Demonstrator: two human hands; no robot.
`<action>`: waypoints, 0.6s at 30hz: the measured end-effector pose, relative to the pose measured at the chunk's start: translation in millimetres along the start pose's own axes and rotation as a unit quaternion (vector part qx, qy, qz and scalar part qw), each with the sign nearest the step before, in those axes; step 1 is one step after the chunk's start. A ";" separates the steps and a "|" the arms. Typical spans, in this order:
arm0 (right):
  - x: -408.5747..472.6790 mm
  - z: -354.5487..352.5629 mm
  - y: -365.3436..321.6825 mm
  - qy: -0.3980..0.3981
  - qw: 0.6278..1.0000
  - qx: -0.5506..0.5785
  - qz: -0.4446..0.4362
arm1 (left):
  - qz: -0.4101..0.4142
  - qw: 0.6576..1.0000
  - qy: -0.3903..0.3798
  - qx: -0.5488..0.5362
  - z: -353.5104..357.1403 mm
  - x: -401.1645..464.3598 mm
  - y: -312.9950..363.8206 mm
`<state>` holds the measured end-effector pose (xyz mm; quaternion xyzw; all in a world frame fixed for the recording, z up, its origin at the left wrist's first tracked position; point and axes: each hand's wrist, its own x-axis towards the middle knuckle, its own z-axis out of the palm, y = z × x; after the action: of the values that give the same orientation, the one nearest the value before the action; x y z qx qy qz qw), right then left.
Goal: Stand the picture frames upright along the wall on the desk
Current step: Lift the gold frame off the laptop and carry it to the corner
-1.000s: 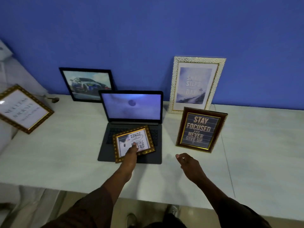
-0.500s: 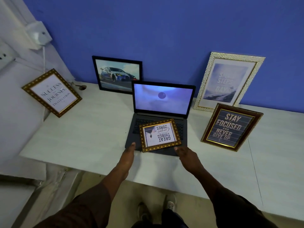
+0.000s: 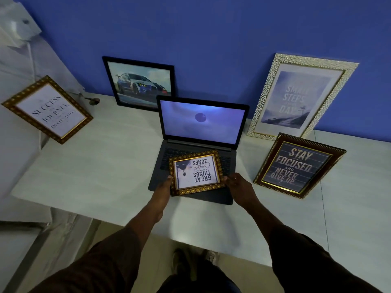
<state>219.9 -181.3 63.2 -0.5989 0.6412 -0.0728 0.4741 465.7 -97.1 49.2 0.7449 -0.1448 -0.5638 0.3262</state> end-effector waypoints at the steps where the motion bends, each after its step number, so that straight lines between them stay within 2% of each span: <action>1: 6.0 -0.3 1.5 -0.010 1.000 0.006 -0.003 | -0.006 1.000 0.004 -0.002 4.5 1.1 1.1; 9: 53.5 9.2 13.6 -0.078 0.992 0.088 0.035 | -0.009 0.998 0.050 0.037 23.1 5.8 8.3; 12: 59.8 11.8 9.8 -0.091 0.978 0.183 0.048 | -0.014 0.998 0.056 0.041 18.4 4.6 3.3; 15: 56.5 11.5 -15.9 -0.077 0.971 0.227 -0.007 | 0.020 0.996 0.072 0.048 11.2 -7.1 9.1; 18: 56.3 11.1 -47.4 -0.057 0.976 0.196 -0.077 | 0.116 0.981 0.120 0.102 -1.0 -19.1 29.8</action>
<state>270.1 -236.0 59.3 -0.5454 0.5385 -0.1992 0.6107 465.0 -107.8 83.0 0.8145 -0.2472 -0.4111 0.3264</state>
